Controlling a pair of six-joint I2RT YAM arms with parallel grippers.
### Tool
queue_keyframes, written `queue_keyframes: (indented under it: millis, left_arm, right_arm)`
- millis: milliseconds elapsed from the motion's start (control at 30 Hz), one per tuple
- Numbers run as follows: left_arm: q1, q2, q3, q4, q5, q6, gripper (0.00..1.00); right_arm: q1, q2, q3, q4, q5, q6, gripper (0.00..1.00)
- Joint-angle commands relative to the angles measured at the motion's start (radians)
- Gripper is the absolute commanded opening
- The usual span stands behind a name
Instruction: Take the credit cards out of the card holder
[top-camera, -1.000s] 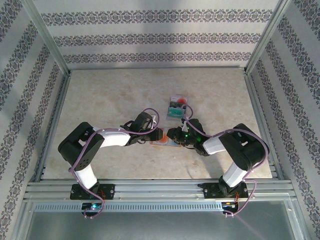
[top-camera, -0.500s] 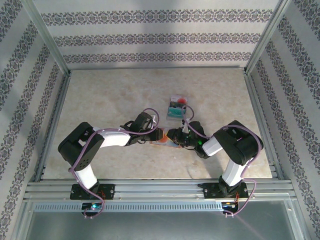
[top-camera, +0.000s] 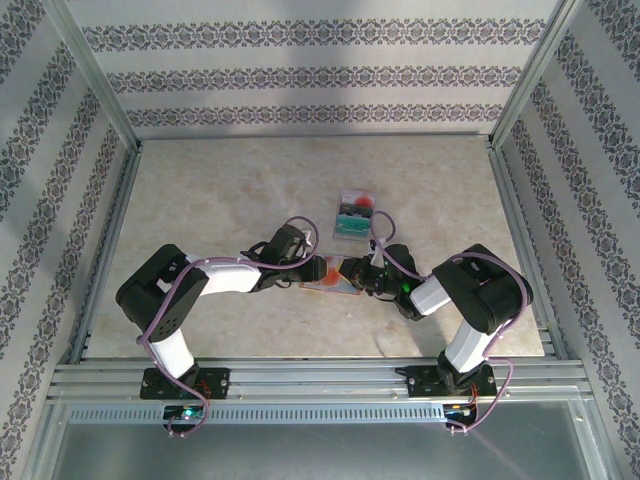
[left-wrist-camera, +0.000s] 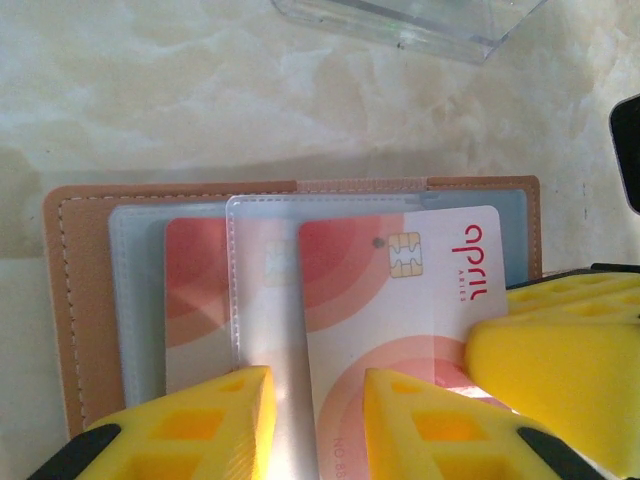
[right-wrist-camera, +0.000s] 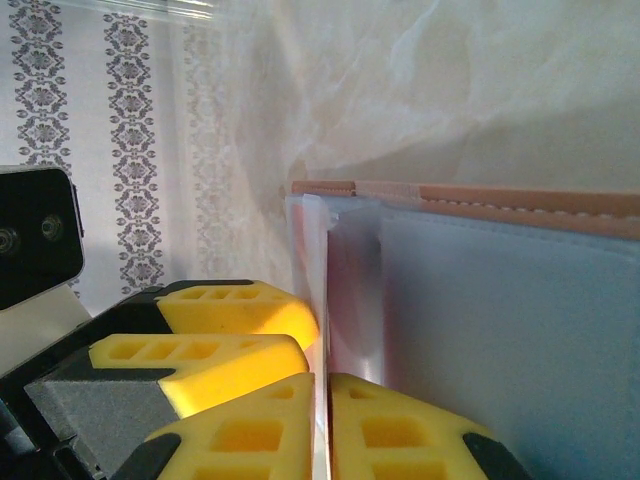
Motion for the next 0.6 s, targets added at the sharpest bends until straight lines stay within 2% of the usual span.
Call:
queue_keyframes:
  millis: [0, 233, 567]
  left_arm:
    - [-0.009, 0.007, -0.007, -0.105, -0.038, -0.009, 0.31]
    - [-0.004, -0.008, -0.013, -0.113, -0.049, -0.006, 0.31]
    - [0.012, -0.026, -0.023, -0.136, -0.064, 0.008, 0.31]
  right_arm:
    - [-0.015, -0.016, -0.012, 0.064, -0.022, 0.007, 0.11]
    - [-0.018, -0.001, -0.018, 0.062, -0.017, 0.007, 0.02]
    - [-0.022, 0.017, -0.022, 0.056, -0.009, 0.008, 0.0]
